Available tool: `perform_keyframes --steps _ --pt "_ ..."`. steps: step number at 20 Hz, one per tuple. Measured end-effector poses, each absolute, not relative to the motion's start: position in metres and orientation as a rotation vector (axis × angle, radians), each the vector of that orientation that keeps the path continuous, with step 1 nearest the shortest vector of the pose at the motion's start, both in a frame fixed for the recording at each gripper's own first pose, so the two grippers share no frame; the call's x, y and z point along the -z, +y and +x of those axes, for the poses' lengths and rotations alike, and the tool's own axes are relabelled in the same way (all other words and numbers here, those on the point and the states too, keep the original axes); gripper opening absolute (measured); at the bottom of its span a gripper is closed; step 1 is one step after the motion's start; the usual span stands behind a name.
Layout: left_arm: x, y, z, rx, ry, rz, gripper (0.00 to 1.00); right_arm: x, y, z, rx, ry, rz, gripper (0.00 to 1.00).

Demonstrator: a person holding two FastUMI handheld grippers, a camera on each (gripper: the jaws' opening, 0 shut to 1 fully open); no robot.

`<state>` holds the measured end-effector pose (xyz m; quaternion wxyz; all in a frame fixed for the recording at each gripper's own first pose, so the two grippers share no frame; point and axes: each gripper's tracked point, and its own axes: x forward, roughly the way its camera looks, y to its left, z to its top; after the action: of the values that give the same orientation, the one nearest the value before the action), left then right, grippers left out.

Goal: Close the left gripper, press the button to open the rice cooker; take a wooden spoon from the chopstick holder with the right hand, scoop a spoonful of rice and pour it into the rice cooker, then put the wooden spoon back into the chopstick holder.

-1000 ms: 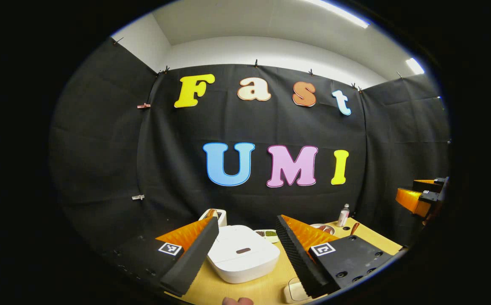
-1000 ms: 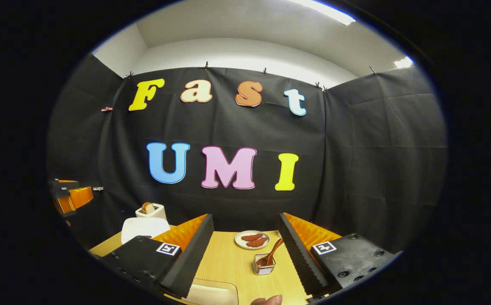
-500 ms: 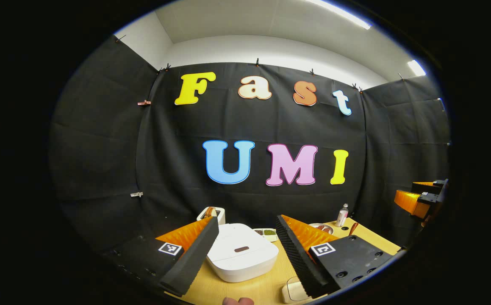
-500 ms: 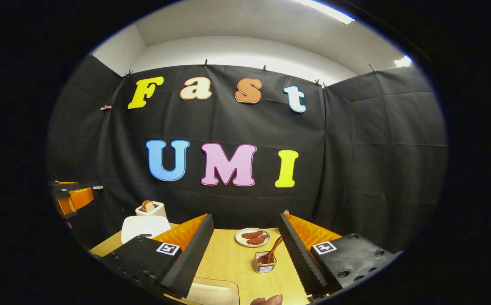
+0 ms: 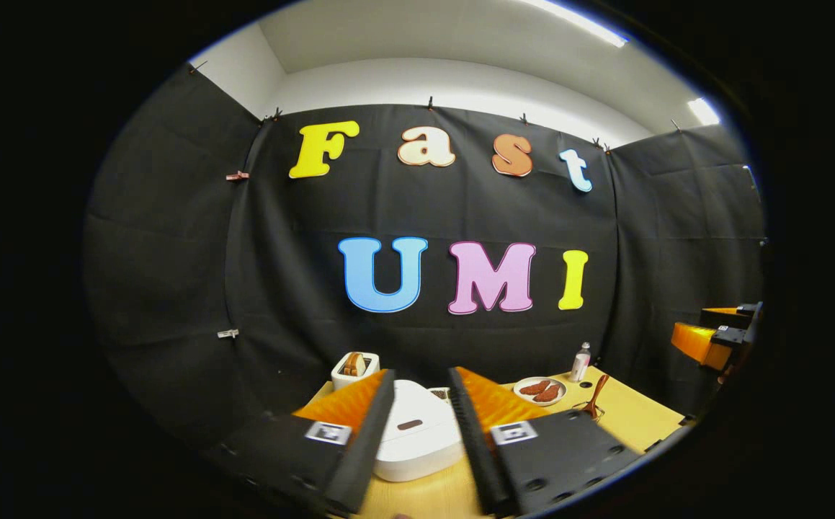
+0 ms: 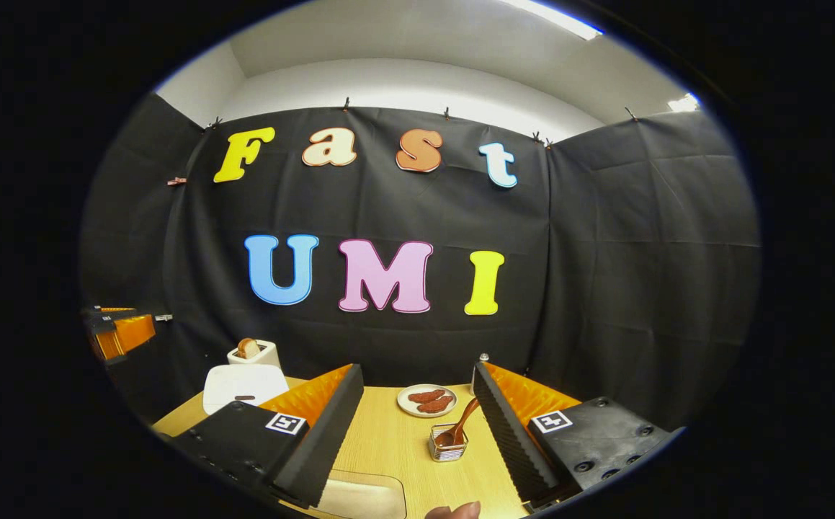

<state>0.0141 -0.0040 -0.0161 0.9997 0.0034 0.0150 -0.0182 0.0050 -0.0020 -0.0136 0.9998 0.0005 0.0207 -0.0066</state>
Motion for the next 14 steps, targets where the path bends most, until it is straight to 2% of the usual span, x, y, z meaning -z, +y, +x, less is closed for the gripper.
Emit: perform_keyframes --steps 2,3,10,14 --pt "0.024 -0.006 0.024 0.062 0.051 0.001 0.15 0.015 -0.001 0.005 0.011 0.043 0.000 0.98" --pt "0.029 -0.010 0.027 0.103 0.060 -0.006 0.08 0.016 -0.001 0.006 0.008 0.046 0.005 0.98" --pt "0.102 -0.002 0.105 0.251 0.260 -0.151 0.06 0.023 -0.018 0.004 0.043 0.050 -0.017 0.98" --pt "0.153 0.015 0.151 0.260 0.364 -0.132 0.06 0.033 -0.041 0.003 0.082 0.074 -0.014 0.98"
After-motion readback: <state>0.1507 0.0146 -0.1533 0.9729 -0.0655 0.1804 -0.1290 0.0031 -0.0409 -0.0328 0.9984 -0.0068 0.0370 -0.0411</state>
